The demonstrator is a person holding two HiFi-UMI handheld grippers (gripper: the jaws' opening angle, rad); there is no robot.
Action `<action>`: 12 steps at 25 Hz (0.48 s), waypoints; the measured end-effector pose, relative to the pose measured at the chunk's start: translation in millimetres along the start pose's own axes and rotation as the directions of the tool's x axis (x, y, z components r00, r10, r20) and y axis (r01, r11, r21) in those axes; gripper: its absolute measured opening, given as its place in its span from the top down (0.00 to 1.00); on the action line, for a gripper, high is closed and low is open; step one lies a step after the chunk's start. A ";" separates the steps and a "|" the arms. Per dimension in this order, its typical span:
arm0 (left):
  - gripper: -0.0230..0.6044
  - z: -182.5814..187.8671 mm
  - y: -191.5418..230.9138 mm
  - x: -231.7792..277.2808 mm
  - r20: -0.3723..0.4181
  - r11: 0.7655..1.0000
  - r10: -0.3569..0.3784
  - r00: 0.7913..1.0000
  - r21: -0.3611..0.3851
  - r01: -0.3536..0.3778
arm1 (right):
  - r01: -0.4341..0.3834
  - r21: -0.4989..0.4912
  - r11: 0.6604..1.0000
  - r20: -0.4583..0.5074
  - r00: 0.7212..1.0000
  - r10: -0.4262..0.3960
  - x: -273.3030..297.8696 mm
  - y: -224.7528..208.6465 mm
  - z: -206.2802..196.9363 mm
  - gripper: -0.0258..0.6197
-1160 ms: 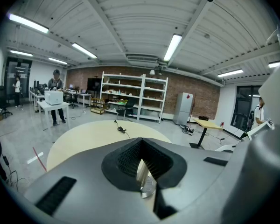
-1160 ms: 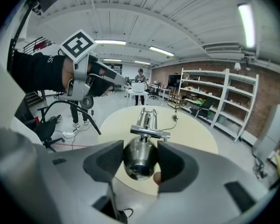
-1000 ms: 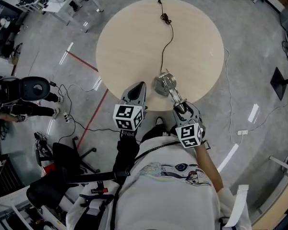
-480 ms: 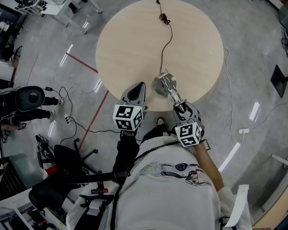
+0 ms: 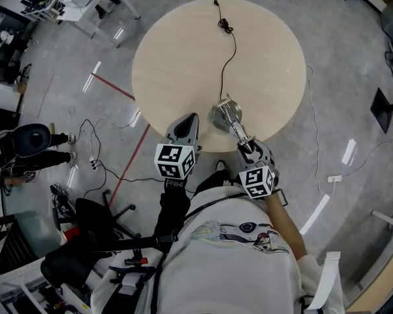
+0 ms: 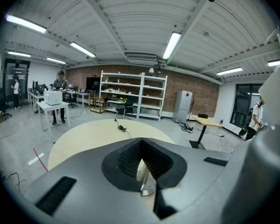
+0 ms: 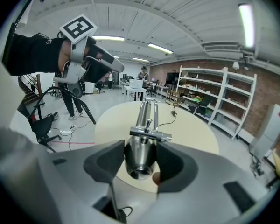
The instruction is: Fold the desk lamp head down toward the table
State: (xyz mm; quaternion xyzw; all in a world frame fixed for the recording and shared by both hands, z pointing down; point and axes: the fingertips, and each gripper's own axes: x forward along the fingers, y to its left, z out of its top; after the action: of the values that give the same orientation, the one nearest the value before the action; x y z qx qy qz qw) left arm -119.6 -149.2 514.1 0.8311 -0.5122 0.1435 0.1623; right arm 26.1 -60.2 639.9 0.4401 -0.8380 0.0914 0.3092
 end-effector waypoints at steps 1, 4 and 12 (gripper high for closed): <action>0.96 0.1 0.3 -0.4 0.000 1.000 0.001 1.000 0.000 -0.001 | 0.000 0.001 1.000 -0.001 1.000 0.000 0.6 0.0 -0.8 0.62; 0.96 0.8 1.0 -2.0 0.000 1.000 0.001 1.000 0.000 -0.001 | 0.002 0.006 1.000 -0.006 1.000 -0.002 2.5 0.5 -3.2 0.62; 0.96 -0.9 2.6 -2.7 -0.002 1.000 0.004 1.000 0.001 -0.004 | 0.000 0.018 1.000 -0.019 1.000 0.000 8.5 1.3 -10.2 0.63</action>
State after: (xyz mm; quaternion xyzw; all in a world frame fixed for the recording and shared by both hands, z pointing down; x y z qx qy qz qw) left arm -123.2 -147.8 514.2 0.8301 -0.5136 0.1447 0.1620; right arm 25.9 -60.9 653.2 0.4420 -0.8343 0.1032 0.3130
